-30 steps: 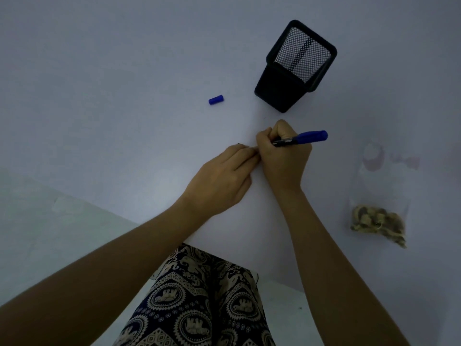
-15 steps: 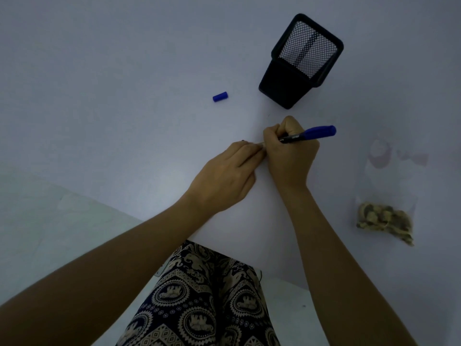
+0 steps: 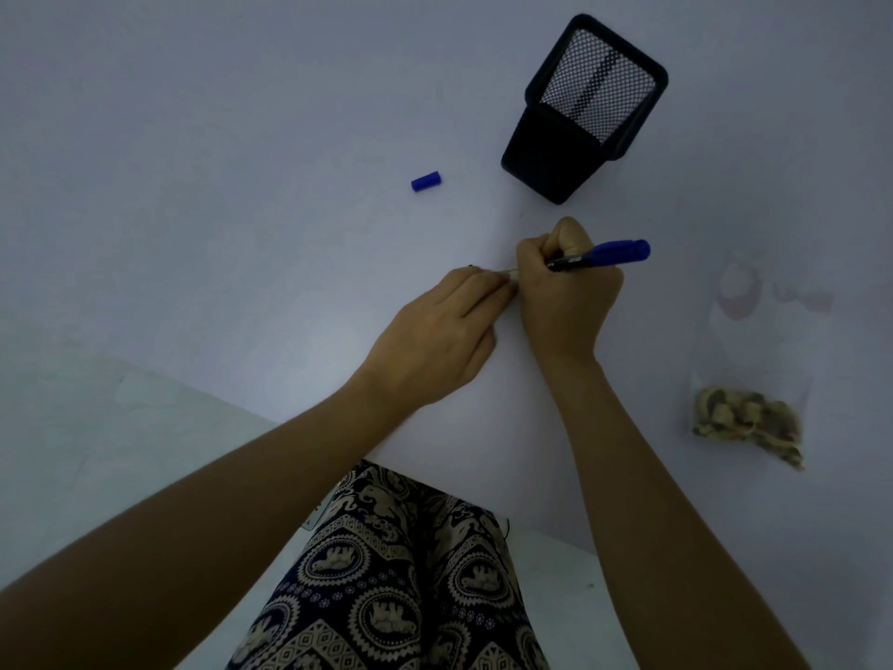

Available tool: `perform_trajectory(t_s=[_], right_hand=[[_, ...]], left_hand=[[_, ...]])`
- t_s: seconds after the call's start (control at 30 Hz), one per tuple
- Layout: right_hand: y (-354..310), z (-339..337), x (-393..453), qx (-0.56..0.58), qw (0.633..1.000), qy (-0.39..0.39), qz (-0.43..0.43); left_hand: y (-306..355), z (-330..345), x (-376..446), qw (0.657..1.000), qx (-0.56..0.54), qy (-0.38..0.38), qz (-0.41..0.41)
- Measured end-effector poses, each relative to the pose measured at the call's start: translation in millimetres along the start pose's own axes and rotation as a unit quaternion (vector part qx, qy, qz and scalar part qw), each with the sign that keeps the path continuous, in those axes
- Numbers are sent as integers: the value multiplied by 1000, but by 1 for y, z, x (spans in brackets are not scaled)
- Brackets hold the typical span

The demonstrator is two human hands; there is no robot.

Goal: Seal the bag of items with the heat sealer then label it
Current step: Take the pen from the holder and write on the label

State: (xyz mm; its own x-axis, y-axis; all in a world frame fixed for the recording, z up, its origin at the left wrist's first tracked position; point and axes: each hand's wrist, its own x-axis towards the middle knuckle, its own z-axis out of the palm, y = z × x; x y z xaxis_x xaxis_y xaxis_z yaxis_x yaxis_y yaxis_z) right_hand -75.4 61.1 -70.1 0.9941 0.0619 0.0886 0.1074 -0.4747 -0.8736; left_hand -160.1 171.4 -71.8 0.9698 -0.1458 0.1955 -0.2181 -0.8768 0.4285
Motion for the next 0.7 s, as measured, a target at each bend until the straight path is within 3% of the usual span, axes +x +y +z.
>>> perform_trajectory(t_s=[0.5,0.7], right_hand=[[-2,1,0,-35,999,16,-11],[0,-2,0,11,999,-25,-18]], left_hand=[[1,-1,1,1000,2,-15,-5],[2,0,0,1000,0,-11,-6]])
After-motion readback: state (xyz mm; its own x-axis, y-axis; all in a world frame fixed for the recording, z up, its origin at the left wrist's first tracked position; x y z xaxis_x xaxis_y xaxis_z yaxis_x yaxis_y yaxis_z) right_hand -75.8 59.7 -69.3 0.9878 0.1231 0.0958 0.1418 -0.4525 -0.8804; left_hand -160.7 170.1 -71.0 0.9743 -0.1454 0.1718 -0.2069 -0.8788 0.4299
